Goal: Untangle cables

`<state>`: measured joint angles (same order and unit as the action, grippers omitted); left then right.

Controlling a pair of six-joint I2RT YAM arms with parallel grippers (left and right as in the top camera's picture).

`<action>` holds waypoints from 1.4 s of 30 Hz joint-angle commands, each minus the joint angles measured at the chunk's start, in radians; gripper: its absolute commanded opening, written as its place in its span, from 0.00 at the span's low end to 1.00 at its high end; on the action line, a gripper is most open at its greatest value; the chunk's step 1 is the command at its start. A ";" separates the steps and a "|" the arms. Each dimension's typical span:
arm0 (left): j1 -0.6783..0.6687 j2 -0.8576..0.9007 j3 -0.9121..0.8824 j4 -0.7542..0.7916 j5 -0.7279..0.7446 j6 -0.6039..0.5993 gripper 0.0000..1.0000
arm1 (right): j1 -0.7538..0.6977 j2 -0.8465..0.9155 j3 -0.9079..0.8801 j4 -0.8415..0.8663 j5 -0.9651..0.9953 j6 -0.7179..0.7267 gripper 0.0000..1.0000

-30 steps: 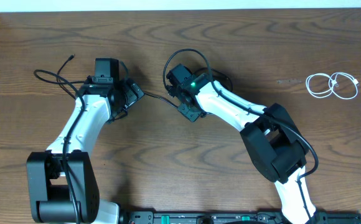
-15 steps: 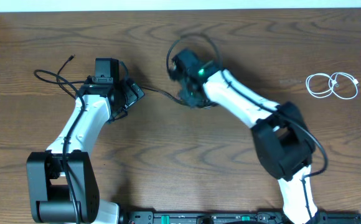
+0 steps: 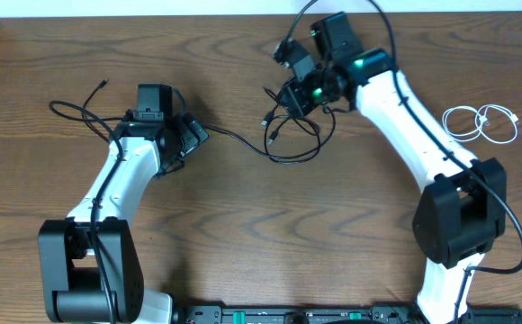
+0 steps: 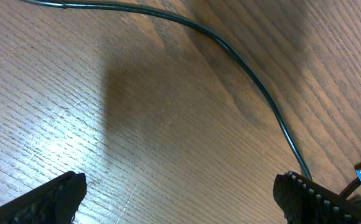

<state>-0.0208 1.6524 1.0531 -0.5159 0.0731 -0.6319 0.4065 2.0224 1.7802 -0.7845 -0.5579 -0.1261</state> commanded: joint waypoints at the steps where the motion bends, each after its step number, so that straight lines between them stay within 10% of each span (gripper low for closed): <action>1: 0.002 -0.006 -0.007 -0.002 -0.006 -0.001 1.00 | -0.054 0.005 0.006 0.010 -0.268 0.028 0.01; 10: 0.002 -0.006 -0.007 -0.002 -0.006 -0.001 1.00 | -0.152 -0.023 0.006 0.115 -0.631 0.028 0.01; 42: 0.002 -0.006 -0.007 -0.001 -0.006 -0.001 1.00 | -0.158 -0.455 0.006 0.326 -0.321 -0.040 0.11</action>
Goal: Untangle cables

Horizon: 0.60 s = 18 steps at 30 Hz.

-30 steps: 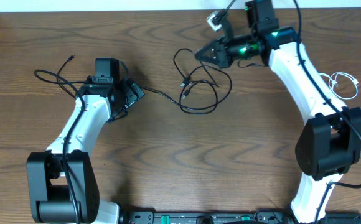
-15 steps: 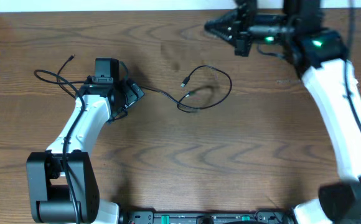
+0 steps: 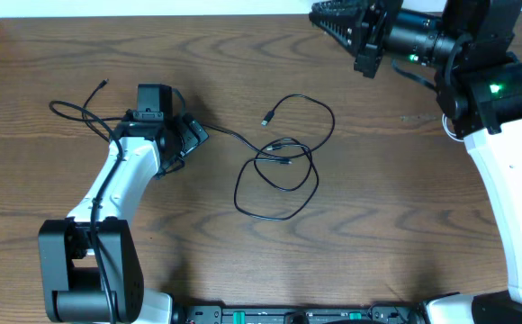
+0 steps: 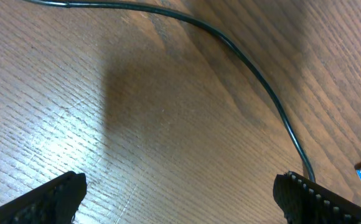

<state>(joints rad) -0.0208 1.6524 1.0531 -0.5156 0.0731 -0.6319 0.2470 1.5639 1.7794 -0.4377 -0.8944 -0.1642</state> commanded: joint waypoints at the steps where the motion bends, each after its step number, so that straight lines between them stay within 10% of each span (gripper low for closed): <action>1: 0.002 -0.006 -0.007 -0.002 -0.006 -0.001 1.00 | 0.002 0.013 0.006 -0.069 0.046 -0.002 0.13; 18: 0.002 -0.006 -0.007 -0.002 -0.006 -0.001 1.00 | 0.041 0.258 0.006 -0.569 0.237 -0.002 0.33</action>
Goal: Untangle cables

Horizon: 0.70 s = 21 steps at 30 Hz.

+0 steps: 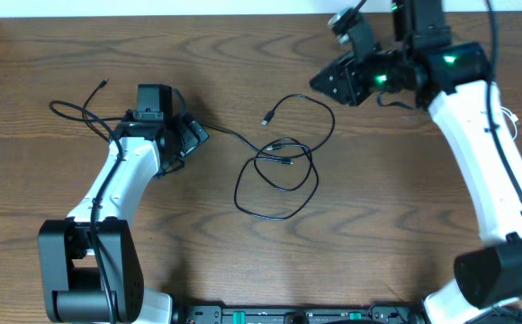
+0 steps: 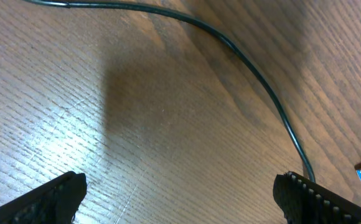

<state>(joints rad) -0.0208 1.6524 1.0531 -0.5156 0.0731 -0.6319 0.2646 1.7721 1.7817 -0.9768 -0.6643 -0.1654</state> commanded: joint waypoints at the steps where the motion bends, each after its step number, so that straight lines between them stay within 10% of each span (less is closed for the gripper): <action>1: 0.002 -0.006 -0.007 -0.002 -0.006 -0.001 1.00 | 0.029 0.073 0.004 -0.045 0.007 0.000 0.31; 10: 0.002 -0.006 -0.007 -0.002 -0.006 -0.001 0.99 | 0.104 0.296 0.004 -0.117 0.000 0.143 0.01; 21: 0.002 -0.006 -0.007 -0.002 -0.006 -0.001 1.00 | 0.239 0.446 0.004 -0.116 0.093 0.113 0.38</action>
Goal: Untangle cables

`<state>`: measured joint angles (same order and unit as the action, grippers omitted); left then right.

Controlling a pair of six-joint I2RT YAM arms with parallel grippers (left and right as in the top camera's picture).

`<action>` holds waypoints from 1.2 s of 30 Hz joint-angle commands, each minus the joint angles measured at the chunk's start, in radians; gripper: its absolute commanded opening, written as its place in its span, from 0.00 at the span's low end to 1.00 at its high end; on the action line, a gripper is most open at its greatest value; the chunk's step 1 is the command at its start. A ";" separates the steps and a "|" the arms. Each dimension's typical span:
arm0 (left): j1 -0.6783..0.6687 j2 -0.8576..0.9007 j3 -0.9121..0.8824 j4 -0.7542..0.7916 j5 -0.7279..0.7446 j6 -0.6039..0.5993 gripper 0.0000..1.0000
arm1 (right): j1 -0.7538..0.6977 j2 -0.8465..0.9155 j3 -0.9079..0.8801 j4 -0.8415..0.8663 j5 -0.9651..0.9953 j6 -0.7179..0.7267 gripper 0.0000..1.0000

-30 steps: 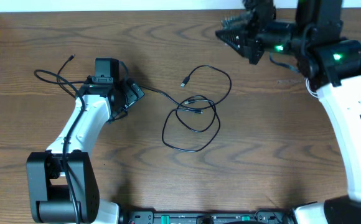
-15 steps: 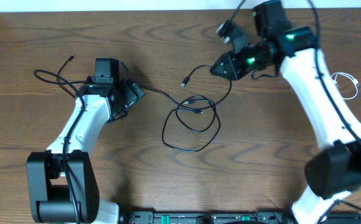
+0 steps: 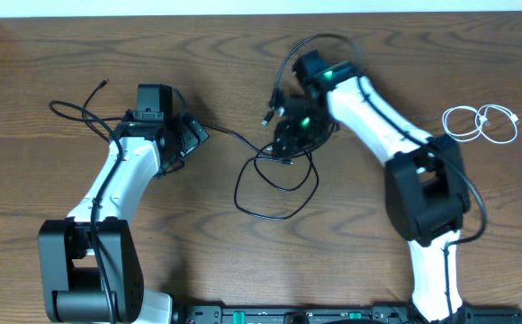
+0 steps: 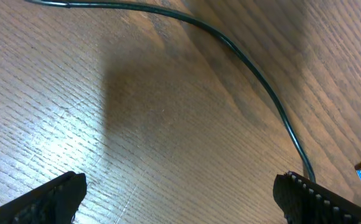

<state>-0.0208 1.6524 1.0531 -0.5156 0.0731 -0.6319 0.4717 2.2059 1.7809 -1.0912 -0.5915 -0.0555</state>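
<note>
A black cable [image 3: 274,184] lies in overlapping loops at mid-table, one plug end [image 3: 265,118] pointing to the back. My right gripper [image 3: 290,129] is down on the top of this tangle; its jaws are hidden under the wrist. One strand [image 4: 255,81] runs left to my left gripper [image 3: 192,135], which rests low over the wood. In the left wrist view the left gripper [image 4: 180,198] is open, its fingers [image 4: 56,196] wide apart on bare wood, the strand passing the right fingertip. A plug shows at the right edge.
A second black cable [image 3: 81,110] lies loose at the far left behind the left arm. A coiled white cable [image 3: 482,122] sits at the right edge of the table.
My right arm has come from the back right down onto the upper part of the black tangle. The cable loops and the left arm have not visibly moved.
First my right gripper was at the bunched cable near the back. Then the cable lay spread in loops at mid-table with the right arm raised away. It stayed off to the back right, and now it is back on the tangle. The left gripper stayed open throughout.
</note>
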 commanded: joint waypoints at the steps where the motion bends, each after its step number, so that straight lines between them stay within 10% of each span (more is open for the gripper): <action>1: 0.002 -0.006 -0.007 -0.002 -0.006 -0.001 1.00 | 0.049 0.013 0.005 -0.001 0.019 0.003 0.42; 36: 0.002 -0.006 -0.007 -0.002 -0.006 -0.001 1.00 | 0.427 0.013 -0.186 -0.029 0.529 -0.119 0.72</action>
<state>-0.0212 1.6524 1.0531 -0.5159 0.0731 -0.6319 0.8925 2.2162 1.6508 -1.1557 -0.0624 -0.1501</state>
